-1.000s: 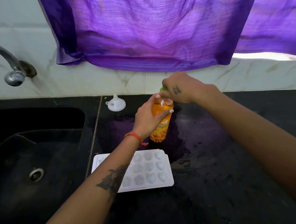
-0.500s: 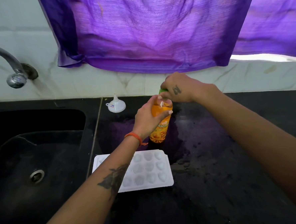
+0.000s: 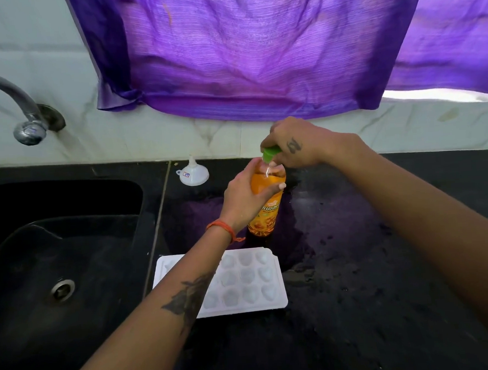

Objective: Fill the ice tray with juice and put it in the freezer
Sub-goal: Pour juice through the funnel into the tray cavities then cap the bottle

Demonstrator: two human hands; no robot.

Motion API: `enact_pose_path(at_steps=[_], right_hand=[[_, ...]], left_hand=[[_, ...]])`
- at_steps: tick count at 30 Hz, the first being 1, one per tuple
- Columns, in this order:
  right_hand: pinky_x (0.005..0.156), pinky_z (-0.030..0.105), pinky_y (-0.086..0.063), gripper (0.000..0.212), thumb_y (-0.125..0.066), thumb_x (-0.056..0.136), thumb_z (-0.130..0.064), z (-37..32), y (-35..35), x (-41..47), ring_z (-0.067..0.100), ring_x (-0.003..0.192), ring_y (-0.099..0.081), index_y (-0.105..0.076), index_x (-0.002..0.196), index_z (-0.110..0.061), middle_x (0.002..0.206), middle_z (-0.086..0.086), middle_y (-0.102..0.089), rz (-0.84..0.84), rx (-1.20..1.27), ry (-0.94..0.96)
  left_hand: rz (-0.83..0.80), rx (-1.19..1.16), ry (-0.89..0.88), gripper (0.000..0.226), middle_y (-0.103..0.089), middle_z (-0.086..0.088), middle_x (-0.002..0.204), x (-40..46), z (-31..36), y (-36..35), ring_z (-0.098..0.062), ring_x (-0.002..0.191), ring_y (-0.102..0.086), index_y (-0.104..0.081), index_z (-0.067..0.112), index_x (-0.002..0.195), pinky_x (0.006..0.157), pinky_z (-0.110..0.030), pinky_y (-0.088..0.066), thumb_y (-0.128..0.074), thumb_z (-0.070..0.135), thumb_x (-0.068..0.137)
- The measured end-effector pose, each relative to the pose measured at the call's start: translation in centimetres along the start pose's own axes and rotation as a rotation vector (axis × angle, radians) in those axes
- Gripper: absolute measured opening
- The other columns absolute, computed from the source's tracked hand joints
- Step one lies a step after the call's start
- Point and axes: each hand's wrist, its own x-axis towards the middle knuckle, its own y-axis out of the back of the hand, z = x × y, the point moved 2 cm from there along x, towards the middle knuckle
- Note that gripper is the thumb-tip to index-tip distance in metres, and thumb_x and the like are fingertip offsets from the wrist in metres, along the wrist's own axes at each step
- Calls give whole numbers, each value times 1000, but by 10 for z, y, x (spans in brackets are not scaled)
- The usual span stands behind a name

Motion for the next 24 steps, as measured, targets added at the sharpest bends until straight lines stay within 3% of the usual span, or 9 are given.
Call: enact_pose_path(at_steps=[3, 5, 7, 10, 13, 16, 18, 20, 24], right_hand=[[82, 28, -45, 43, -59, 90, -32, 4, 4, -1, 26, 103, -61, -57, 127, -10, 120, 12, -63, 2, 64, -18], [74, 29, -49, 46, -53, 91, -42, 5, 3, 0, 25, 86, -63, -64, 113, -4, 104, 16, -67, 30, 31, -84], [59, 22, -43, 41, -49, 94, -37, 2, -1, 1, 19, 71, -57, -66, 104, -1, 89, 12, -64, 38, -27, -78], [66, 24, -38, 32, -52, 94, -27, -2, 0, 1, 20, 83, -55, -64, 115, -6, 103, 13, -62, 14, -52, -6], [76, 25, -43, 37, -57, 92, -27, 4, 5, -1, 25, 99, -59, -58, 125, -11, 119, 12, -61, -24, 29, 5], [73, 27, -47, 47, -53, 91, -44, 7, 3, 1, 25, 88, -64, -64, 114, -5, 108, 15, -67, -47, 38, -66], [64, 25, -44, 42, -51, 94, -39, 4, 1, 2, 23, 76, -62, -67, 105, -2, 97, 16, -69, -32, -3, -60], [64, 25, -40, 34, -52, 94, -30, 0, 1, 2, 23, 75, -59, -66, 110, -3, 98, 15, -69, -27, -29, -25], [76, 26, -46, 33, -59, 89, -12, -1, 6, 1, 24, 97, -60, -60, 122, -13, 116, 10, -63, -48, -23, 67]], left_hand=[[-2, 0, 2, 72, -60, -2, 126, 0, 1, 0, -21, 111, -59, -40, 29, 138, 92, -46, -51, -69, 49, 76], [6, 0, -4, 68, -61, 0, 123, 0, 1, 0, -19, 109, -59, -41, 33, 135, 92, -44, -51, -68, 50, 75], [7, -4, 1, 72, -60, 0, 125, 1, 0, 0, -19, 110, -58, -39, 31, 138, 93, -43, -50, -68, 50, 75], [-8, 1, 13, 76, -57, -3, 130, 2, -1, 0, -21, 114, -57, -36, 27, 141, 94, -44, -50, -68, 49, 76], [-5, 5, 10, 75, -57, -4, 129, 2, -1, -1, -22, 112, -57, -36, 26, 140, 93, -45, -50, -69, 48, 77], [-6, 7, -14, 67, -61, -1, 123, 1, 0, -1, -20, 108, -59, -40, 33, 135, 91, -45, -52, -67, 50, 77], [-6, 8, -14, 66, -61, 0, 122, 1, 0, 0, -19, 108, -59, -40, 33, 135, 90, -44, -52, -67, 50, 76], [-9, 9, -11, 70, -59, -1, 125, 2, -2, 0, -19, 110, -58, -39, 31, 137, 91, -44, -51, -68, 50, 76], [-6, -3, -2, 76, -57, 0, 128, 2, -2, 0, -18, 111, -57, -36, 27, 141, 92, -40, -51, -68, 49, 76]])
